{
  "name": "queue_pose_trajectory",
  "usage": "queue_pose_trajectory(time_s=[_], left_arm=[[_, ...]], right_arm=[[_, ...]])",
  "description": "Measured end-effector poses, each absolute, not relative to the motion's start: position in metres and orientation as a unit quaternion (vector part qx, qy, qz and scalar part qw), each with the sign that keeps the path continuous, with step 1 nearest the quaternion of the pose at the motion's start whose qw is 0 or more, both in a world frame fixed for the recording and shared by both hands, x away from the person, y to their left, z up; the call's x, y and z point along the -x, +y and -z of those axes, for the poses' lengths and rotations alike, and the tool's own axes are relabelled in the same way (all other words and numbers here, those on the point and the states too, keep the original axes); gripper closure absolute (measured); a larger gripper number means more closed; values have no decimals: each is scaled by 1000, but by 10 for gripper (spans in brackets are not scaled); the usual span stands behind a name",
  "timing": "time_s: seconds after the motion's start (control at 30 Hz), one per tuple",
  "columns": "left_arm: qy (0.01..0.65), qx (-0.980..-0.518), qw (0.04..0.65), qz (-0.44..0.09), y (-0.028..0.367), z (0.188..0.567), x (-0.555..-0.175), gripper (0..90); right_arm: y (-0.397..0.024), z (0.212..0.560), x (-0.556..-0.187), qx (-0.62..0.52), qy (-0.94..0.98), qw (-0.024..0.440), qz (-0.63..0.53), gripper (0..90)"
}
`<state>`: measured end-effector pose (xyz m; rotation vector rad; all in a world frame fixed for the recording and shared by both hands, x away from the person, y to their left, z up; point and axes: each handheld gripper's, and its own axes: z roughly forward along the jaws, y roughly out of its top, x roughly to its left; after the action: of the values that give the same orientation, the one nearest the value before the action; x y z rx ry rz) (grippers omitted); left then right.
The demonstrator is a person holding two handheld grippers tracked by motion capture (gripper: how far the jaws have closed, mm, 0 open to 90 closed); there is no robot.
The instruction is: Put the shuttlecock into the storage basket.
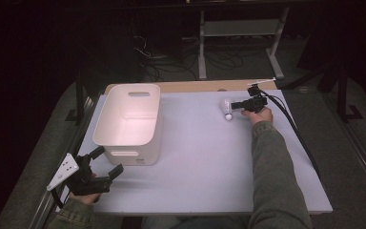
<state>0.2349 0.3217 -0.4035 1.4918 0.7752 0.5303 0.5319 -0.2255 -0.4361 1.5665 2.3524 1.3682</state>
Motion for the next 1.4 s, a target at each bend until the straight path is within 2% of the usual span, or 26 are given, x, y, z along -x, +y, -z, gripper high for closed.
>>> queue_pose_trajectory(time_s=[0.27,0.83,1.4], left_arm=[[340,-653,635,-233,322,404,-235,0],[339,-652,636,-233,322,404,-235,0],[342,-653,635,-232,321,403,-234,0]], right_arm=[[-221,440,-534,-500,748,6,-437,889],[-200,447,-537,-480,759,-20,-439,889],[-185,429,-504,-361,804,-67,-468,889]])
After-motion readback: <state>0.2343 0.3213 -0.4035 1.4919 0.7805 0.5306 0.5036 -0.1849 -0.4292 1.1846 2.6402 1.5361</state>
